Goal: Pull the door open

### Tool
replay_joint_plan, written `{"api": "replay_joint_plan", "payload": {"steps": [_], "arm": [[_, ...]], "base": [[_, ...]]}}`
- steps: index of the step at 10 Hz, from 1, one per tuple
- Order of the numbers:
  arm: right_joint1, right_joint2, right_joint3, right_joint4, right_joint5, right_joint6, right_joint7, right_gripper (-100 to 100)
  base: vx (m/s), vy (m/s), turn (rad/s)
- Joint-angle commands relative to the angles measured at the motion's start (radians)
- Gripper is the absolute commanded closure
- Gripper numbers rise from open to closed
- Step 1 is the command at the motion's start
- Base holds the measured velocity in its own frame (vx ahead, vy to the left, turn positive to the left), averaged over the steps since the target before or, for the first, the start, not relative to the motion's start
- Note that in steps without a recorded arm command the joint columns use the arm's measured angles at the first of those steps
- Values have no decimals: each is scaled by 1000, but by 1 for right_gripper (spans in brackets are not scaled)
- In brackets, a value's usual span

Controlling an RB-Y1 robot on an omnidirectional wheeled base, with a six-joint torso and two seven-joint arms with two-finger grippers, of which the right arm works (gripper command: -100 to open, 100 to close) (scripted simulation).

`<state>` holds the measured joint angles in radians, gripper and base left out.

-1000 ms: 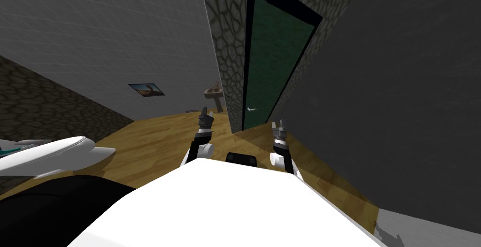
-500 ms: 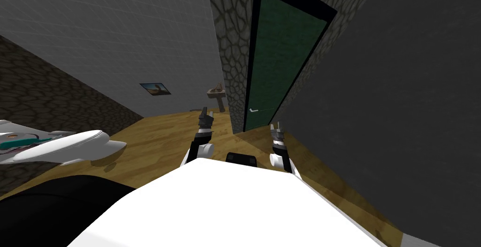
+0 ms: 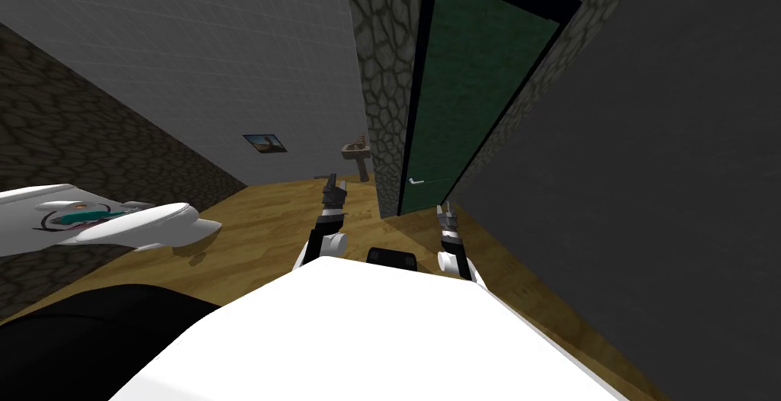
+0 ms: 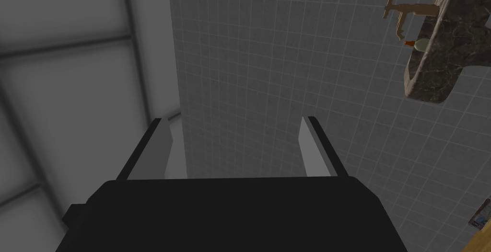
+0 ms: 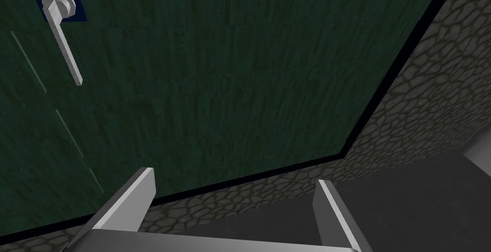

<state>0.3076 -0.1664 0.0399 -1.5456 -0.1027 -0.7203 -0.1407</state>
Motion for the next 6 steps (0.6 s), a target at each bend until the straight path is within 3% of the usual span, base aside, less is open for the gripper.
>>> {"api": "replay_joint_plan", "payload": {"steps": [1, 4, 6], "arm": [[-16, -22, 4, 50, -5, -19, -17, -100], [-29, -35, 8, 116, -7, -34, -26, -100], [-54, -61, 14, 191, -12, -62, -45, -100]], "base": [[81, -14, 203], [58, -7, 84], [67, -7, 154]]}}
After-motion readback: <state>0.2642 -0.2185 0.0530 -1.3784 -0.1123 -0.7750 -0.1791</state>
